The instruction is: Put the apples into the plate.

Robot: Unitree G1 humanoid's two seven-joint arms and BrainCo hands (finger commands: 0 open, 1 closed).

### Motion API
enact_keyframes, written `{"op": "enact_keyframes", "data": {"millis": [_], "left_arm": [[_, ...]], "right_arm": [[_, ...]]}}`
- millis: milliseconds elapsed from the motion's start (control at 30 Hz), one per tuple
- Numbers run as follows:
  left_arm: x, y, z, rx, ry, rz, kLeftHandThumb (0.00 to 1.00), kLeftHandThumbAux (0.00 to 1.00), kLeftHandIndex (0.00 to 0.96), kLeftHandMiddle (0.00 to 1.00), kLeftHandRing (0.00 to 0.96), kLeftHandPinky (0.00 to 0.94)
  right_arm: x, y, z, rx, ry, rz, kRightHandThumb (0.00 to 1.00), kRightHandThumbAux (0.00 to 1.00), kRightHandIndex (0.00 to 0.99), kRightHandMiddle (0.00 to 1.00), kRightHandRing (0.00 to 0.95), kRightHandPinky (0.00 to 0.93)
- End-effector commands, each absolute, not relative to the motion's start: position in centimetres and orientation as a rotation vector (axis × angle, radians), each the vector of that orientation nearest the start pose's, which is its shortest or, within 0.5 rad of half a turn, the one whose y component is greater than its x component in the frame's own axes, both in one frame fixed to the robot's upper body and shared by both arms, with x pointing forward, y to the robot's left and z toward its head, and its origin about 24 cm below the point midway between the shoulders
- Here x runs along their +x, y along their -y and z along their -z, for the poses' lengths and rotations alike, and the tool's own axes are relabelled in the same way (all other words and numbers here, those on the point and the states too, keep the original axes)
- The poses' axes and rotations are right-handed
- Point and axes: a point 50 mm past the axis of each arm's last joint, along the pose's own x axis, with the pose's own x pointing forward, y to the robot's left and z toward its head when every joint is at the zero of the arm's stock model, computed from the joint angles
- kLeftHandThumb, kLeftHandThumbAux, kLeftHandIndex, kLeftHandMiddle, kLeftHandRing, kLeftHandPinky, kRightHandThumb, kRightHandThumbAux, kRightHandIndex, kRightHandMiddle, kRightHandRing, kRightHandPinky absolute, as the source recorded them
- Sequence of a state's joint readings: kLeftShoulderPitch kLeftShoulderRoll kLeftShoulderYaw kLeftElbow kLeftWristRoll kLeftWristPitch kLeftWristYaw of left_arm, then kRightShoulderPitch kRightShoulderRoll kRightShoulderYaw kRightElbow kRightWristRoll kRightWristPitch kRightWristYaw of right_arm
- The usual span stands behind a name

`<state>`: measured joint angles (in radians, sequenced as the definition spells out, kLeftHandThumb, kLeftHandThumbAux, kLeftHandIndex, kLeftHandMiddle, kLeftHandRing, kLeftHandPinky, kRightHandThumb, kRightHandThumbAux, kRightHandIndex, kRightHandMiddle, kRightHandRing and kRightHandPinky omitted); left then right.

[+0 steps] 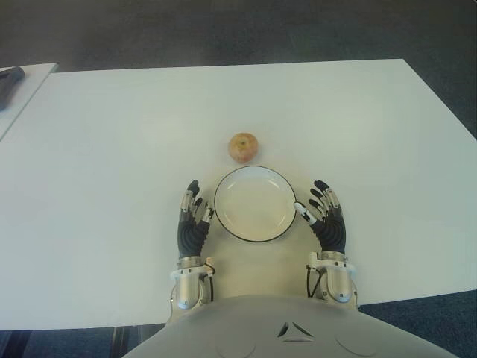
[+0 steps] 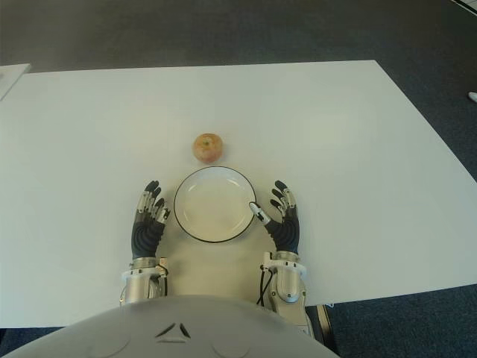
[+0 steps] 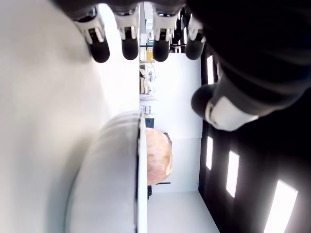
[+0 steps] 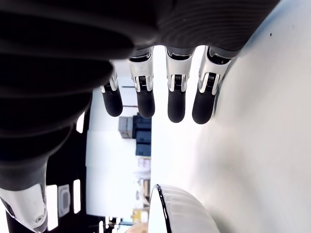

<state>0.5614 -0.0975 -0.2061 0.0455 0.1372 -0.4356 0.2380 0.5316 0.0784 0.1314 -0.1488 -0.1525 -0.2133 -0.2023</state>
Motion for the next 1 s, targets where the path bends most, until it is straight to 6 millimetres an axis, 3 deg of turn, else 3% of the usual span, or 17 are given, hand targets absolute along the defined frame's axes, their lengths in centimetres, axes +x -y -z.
{"op": "enact_keyframes", "data": {"millis": [33,600,867,1000], "left_arm": [[10.8,-11.6,4.2,-0.007,-0.28,-0.195,0.098,0.6,0.066,0.025,0.013,0.041],[11.0,-11.8,3.9,-0.033,-0.263,-0.198,0.079,0.638,0.064,0.021,0.004,0.029],[13.3,-13.1,-0.8,-0.107,-0.204,-0.207,0.138,0.668,0.085,0.06,0.053,0.097],[13.9,-13.6,-1.5,-0.094,-0.202,-0.204,0.17,0.684,0.095,0.084,0.075,0.119]], "right_arm": [[13.6,14.2,1.4,-0.066,-0.222,0.216,0.484,0.642,0.143,0.157,0.153,0.179],[13.7,14.1,1.7,-0.085,-0.243,0.216,0.478,0.645,0.146,0.159,0.147,0.158],[13.8,14.1,1.9,-0.099,-0.25,0.201,0.428,0.66,0.131,0.153,0.141,0.168],[13.9,14.1,2.0,-0.095,-0.252,0.198,0.428,0.668,0.135,0.155,0.143,0.166]]}}
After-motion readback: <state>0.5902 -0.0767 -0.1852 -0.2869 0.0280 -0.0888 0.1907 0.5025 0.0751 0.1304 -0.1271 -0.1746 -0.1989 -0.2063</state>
